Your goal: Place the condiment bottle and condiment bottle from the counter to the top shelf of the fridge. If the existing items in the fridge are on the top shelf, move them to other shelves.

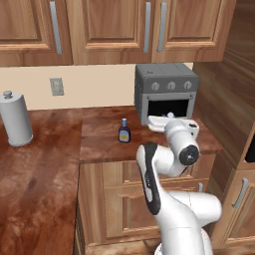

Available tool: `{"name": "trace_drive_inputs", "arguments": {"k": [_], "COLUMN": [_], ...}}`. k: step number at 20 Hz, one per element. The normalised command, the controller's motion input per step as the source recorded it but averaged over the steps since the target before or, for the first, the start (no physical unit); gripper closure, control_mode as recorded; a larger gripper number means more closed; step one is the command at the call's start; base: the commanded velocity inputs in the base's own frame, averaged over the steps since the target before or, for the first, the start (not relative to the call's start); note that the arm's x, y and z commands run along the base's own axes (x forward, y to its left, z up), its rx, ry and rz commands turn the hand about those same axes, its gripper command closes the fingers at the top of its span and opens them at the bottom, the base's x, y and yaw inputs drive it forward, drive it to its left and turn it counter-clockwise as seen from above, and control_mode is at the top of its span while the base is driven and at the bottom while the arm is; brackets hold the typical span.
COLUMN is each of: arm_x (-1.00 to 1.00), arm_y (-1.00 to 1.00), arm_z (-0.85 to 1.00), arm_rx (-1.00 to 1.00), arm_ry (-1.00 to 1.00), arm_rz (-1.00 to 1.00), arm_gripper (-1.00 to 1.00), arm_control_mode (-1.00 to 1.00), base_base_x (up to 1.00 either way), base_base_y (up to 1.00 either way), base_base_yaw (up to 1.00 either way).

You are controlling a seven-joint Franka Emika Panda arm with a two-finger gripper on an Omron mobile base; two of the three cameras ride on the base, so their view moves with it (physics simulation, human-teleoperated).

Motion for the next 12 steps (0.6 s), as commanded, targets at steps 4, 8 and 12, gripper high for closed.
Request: {"name": "trace_drive_inputs", "arguments": {"k": [4,8,12], "arm_x": [-0.76,-0.77,-0.49], "arm_y": [-0.15,-0.15,-0.06], "arm_z": [0.98,0.57,0.05], "arm_rx": [0.0,0.02,0.01], "arm_ry": [0.39,0.38,0.17], "arm_rz": [0.0,0.0,0.0], "arm_gripper": [1.0,1.0,1.0], "arm_control_mode": [-1.0,-1.0,-1.0], "base_base_x": [0.0,0.0,0.0], "base_base_y": [0.0,0.0,0.0], "base_base_yaw": [0.0,0.0,0.0]}}
